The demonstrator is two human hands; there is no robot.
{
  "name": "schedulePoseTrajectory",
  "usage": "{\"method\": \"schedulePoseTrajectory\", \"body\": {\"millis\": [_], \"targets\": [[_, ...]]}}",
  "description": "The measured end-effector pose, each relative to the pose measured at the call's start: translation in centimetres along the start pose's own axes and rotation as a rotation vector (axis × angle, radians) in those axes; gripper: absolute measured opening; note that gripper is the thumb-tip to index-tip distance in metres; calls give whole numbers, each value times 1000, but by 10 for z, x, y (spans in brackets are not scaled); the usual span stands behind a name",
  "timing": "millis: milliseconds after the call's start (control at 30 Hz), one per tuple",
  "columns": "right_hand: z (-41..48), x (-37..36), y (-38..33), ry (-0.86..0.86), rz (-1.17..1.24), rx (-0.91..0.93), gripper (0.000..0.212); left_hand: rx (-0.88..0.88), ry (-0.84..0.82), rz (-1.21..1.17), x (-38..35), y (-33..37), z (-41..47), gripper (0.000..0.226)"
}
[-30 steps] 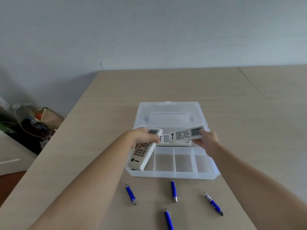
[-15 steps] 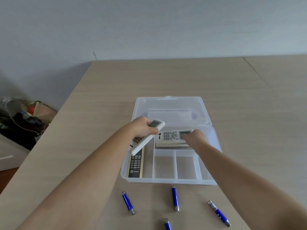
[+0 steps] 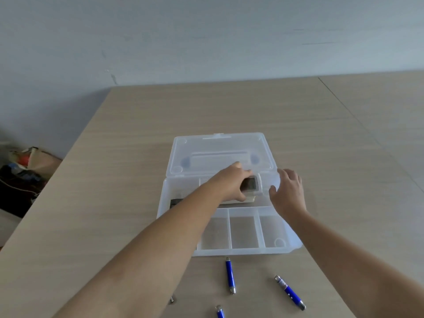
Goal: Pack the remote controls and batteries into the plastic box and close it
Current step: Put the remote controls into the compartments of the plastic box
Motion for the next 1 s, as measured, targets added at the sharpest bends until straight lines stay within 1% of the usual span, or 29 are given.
{"method": "schedulePoseTrajectory", "body": {"millis": [33, 100, 167, 200, 300, 433, 533, 600, 733, 800, 867, 1000], "targets": [[-2, -1, 5, -7, 35, -3, 54, -23, -15, 50, -6, 6, 5, 62], [-5, -10, 18, -89, 99, -52, 56, -43, -25, 121, -15, 9, 12, 63], [-6, -21, 31, -172, 118, -119, 50, -30, -29, 167, -21, 2, 16, 64], [-4, -24, 36, -181, 119, -134, 45, -17, -33, 183, -25, -3, 18, 62], [-2, -26, 41, -167, 109, -138, 38, 4, -21, 192, -35, -15, 18, 57], [0, -27, 42, -168, 102, -132, 40, -45, 84, 207, -32, -17, 17, 65], [0, -27, 42, -168, 120, -128, 37, -84, 160, 263, -25, -17, 18, 56], [-1, -27, 43, -166, 129, -131, 36, -71, 167, 251, -24, -21, 18, 52], [-2, -26, 42, -156, 120, -127, 31, -45, 169, 241, -27, -23, 16, 51], [-2, -26, 42, -160, 109, -125, 34, -30, 182, 259, -28, -22, 16, 46], [-2, -26, 41, -176, 75, -122, 42, -11, 191, 287, -27, -22, 14, 41], [-5, -24, 39, -209, -109, -119, 57, 5, 227, 225, -15, -27, -3, 45]]}}
Point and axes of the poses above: each hand's wrist, its own z-axis towards the middle knuckle, its own x-axis out of the back of the hand, y = z × x, the point moved 10 cm from there along z, towards the middle knuckle, and after that the axes turned 3 degrees about z, right-handed, at the moved point
